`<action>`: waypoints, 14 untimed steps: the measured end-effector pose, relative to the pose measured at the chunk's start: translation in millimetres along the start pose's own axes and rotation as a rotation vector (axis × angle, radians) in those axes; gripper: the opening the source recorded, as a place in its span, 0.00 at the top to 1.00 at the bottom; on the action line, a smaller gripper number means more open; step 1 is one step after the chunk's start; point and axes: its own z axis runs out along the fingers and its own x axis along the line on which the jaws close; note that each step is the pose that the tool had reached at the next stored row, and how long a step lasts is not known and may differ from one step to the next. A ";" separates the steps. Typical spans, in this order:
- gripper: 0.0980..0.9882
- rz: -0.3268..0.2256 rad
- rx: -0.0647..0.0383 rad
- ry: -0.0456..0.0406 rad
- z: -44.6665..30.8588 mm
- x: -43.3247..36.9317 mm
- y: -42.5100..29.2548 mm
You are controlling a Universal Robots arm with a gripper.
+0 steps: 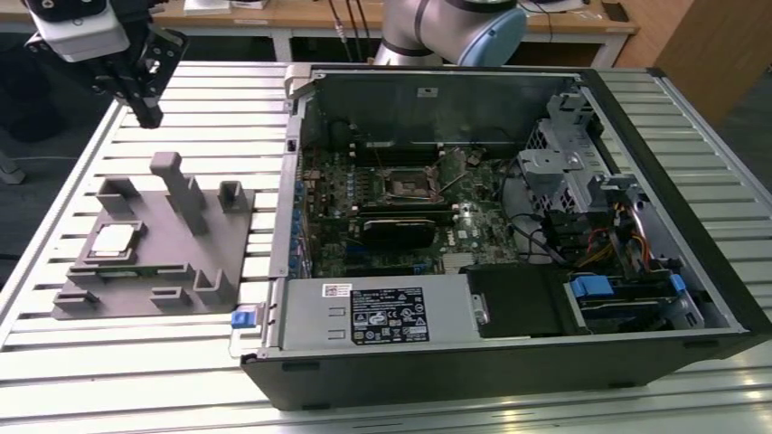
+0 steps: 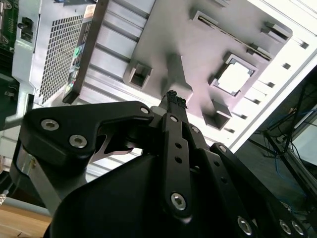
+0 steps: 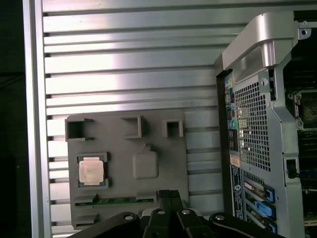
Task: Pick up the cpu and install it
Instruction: 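Reach for the cpu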
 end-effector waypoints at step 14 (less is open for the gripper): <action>0.99 0.000 0.000 0.0000 0.7 50.0 -3.4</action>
